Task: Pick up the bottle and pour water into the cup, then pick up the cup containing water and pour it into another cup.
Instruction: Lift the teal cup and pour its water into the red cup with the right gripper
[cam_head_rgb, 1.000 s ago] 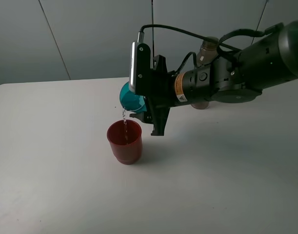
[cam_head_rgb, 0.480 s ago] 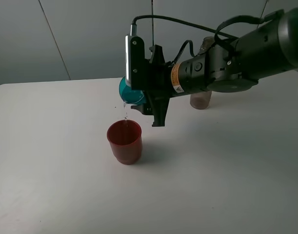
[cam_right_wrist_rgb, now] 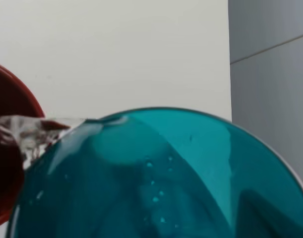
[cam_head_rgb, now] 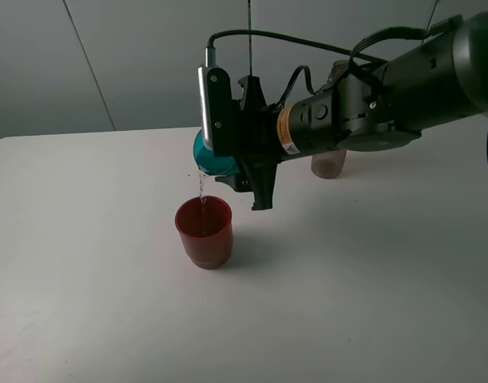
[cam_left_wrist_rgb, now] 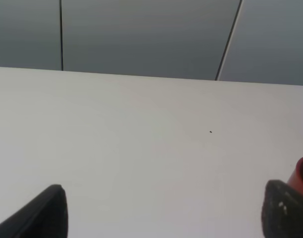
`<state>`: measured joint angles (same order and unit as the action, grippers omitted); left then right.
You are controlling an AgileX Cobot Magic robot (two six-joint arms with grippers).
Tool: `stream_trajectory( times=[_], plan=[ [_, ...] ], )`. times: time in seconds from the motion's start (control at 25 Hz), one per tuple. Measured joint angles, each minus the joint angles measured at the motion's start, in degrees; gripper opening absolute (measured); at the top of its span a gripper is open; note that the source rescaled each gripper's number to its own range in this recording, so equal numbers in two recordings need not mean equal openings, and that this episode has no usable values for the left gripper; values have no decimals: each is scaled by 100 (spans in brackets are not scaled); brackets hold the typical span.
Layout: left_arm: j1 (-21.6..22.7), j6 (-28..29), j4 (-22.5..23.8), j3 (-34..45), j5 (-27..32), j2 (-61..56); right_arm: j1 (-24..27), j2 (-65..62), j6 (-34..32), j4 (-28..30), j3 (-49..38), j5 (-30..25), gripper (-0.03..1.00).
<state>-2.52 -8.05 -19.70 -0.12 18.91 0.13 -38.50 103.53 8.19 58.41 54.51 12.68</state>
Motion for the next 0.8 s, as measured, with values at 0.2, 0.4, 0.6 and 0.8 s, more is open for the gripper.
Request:
stream_trajectory(
  times=[0.2, 0.4, 0.6, 0.8],
  plan=[
    [0, 0, 0, 0, 0, 0, -74, 0, 171, 94, 0, -35, 8],
    [0, 13, 0, 0, 0, 0, -78, 0, 472, 94, 0, -58, 8],
    [0, 2, 0, 0, 0, 0, -78, 0, 734, 94, 0, -103, 8],
    [0, 2, 0, 0, 0, 0, -160, 0, 867, 94, 9, -246, 8]
  ],
)
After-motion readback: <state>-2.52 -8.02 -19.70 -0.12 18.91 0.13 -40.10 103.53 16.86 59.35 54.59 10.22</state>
